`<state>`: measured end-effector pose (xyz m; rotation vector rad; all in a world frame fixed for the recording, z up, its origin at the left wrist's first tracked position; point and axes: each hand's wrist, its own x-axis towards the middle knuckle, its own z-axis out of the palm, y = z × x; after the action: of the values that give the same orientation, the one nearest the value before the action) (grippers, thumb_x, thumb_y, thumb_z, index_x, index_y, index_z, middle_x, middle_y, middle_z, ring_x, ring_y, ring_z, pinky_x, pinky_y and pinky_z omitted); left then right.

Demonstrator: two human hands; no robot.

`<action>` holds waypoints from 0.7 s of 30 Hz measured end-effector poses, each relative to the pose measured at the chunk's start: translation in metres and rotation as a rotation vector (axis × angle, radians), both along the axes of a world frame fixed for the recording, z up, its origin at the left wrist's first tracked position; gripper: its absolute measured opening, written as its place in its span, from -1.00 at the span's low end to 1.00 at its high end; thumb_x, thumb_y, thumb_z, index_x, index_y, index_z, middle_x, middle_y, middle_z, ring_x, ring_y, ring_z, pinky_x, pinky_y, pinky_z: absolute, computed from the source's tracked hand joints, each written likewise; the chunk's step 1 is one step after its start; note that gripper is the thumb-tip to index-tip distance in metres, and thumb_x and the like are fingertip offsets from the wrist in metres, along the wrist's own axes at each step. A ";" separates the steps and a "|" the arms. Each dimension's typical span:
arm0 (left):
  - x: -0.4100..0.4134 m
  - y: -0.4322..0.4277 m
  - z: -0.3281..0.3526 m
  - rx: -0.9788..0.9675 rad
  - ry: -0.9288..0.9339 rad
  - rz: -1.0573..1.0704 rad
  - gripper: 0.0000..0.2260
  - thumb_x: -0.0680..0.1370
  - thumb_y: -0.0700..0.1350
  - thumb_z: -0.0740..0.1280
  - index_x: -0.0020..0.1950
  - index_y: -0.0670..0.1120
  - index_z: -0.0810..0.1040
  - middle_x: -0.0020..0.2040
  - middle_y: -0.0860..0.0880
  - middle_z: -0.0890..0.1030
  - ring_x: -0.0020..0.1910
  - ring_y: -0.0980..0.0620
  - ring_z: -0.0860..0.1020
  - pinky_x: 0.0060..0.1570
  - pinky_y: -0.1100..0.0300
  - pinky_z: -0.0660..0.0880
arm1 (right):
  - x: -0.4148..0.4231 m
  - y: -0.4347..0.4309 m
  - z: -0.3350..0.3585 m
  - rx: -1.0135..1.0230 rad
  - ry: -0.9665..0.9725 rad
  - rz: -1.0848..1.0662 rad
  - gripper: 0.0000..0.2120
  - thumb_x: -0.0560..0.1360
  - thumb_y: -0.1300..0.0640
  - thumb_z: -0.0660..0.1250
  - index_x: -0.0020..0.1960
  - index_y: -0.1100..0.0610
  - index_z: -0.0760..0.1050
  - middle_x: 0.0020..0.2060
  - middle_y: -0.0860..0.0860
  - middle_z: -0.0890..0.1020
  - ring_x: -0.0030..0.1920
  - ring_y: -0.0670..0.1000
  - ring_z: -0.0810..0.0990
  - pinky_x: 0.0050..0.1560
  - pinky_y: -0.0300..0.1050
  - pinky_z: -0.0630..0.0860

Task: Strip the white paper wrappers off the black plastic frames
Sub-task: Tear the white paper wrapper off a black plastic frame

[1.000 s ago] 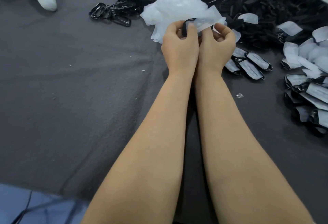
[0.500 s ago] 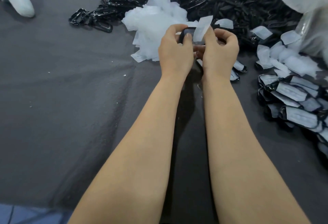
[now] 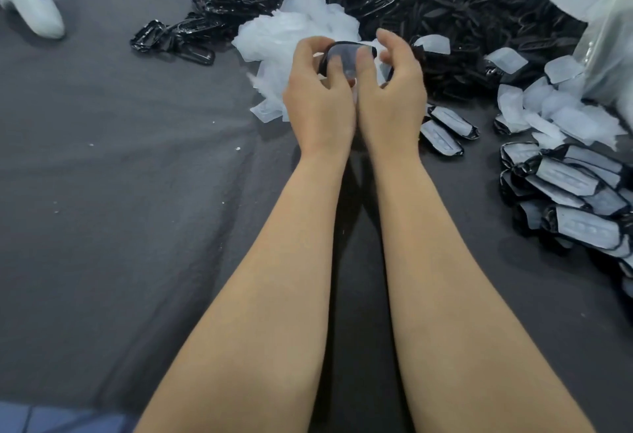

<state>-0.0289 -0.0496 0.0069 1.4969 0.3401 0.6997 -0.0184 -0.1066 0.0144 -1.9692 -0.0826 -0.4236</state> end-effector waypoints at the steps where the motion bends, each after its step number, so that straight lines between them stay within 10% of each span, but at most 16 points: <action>1: 0.000 0.000 0.000 0.013 -0.012 0.014 -0.87 0.58 -0.28 0.22 -0.05 -0.05 0.43 -0.23 0.13 0.52 -0.22 0.10 0.54 -0.18 0.36 0.47 | 0.000 0.000 0.000 -0.026 0.000 0.015 -0.67 0.59 0.11 0.23 0.34 0.10 0.42 0.18 0.01 0.54 0.21 -0.08 0.47 0.16 -0.35 0.32; 5: -0.001 0.000 -0.001 -0.074 -0.027 0.028 -0.88 0.60 -0.27 0.21 -0.05 -0.05 0.42 -0.17 0.02 0.56 -0.32 0.15 0.58 -0.09 0.18 0.57 | 0.001 -0.005 -0.004 -0.032 -0.009 -0.057 -0.73 0.53 0.29 0.22 0.21 0.19 0.48 -0.15 -0.10 0.49 -0.04 -0.07 0.50 0.01 -0.31 0.39; 10: 0.000 0.003 0.002 -0.342 -0.025 -0.055 -0.92 0.60 -0.29 0.21 0.01 -0.13 0.42 -0.12 -0.12 0.57 -0.42 0.22 0.57 -0.23 0.29 0.56 | 0.002 -0.006 -0.001 0.112 0.022 -0.062 -0.75 0.57 0.09 0.27 0.19 0.18 0.51 -0.08 -0.09 0.54 -0.06 -0.18 0.50 -0.10 -0.50 0.37; 21: -0.004 -0.003 0.001 -0.135 0.057 -0.174 -0.92 0.59 -0.26 0.24 0.03 -0.11 0.47 -0.14 -0.19 0.65 -0.29 0.03 0.62 -0.04 0.03 0.61 | 0.009 -0.013 -0.003 0.391 0.117 -0.041 -0.95 0.51 0.21 0.34 -0.04 0.11 0.50 -0.15 -0.05 0.61 -0.11 -0.13 0.59 -0.05 -0.28 0.55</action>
<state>-0.0326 -0.0526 0.0079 1.4012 0.2909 0.4873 -0.0094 -0.1196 0.0112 -1.6077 0.1085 -0.3228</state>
